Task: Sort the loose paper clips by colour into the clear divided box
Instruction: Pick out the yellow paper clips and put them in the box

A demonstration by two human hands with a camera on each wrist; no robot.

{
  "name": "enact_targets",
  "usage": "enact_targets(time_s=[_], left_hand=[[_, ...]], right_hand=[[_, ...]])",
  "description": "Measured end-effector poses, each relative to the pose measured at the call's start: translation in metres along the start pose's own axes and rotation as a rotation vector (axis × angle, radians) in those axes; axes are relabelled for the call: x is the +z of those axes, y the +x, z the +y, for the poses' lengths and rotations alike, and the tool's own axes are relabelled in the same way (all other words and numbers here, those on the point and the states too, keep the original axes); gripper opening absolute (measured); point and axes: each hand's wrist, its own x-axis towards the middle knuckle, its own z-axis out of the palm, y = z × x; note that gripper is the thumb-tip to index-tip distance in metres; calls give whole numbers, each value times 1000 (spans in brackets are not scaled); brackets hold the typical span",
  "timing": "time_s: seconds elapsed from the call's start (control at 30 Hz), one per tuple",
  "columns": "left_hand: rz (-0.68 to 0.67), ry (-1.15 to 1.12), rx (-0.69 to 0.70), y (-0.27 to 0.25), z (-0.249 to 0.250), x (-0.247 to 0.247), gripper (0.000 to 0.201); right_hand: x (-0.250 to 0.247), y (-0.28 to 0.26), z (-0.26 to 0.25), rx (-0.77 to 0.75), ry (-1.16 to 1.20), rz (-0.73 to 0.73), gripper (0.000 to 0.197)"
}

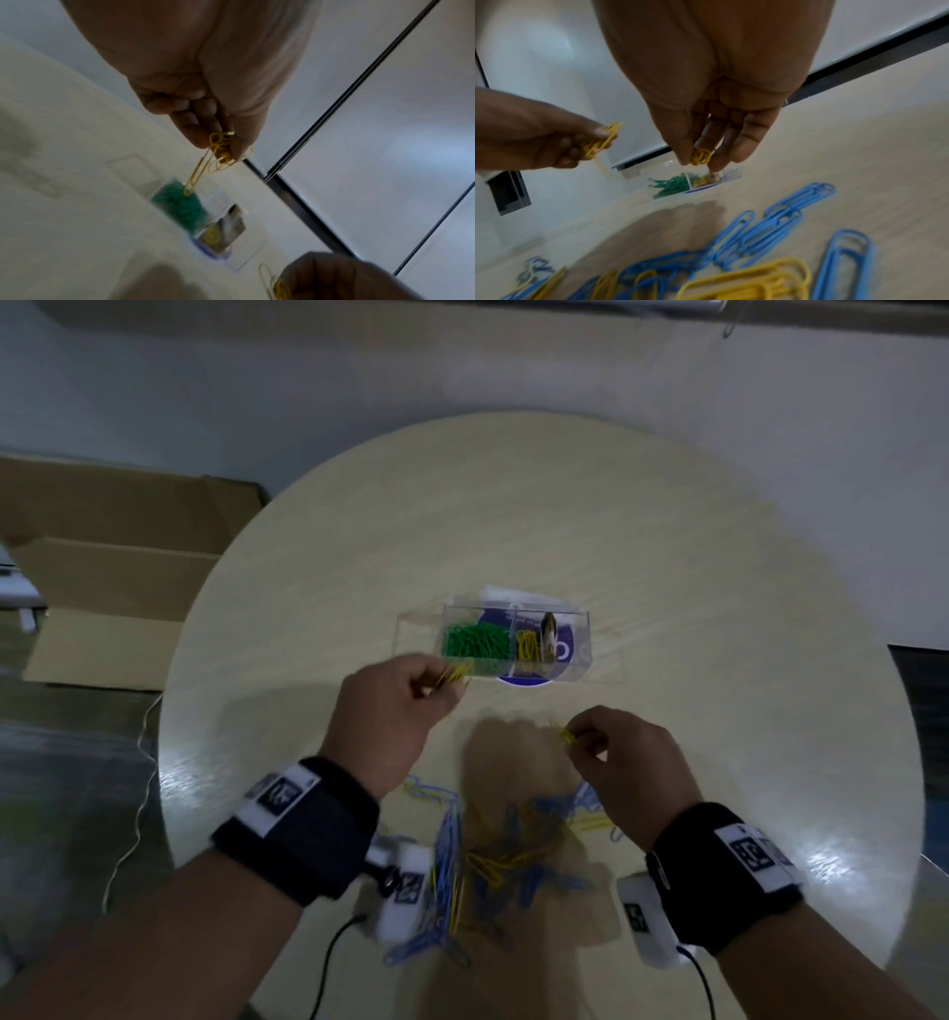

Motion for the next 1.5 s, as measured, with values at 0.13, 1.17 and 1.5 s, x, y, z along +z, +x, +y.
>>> enact_targets(time_s=[0.13, 1.17, 1.5], left_hand=[[89, -158, 29, 46, 36, 25, 4], [24, 78, -106, -39, -46, 2, 10], [-186, 421, 115, -128, -115, 0, 20]], right_hand=[[-12, -1, 9, 29, 15, 36, 13], [-29, 61, -20, 54, 119, 264, 12], [49, -58, 0, -264, -295, -141, 36]])
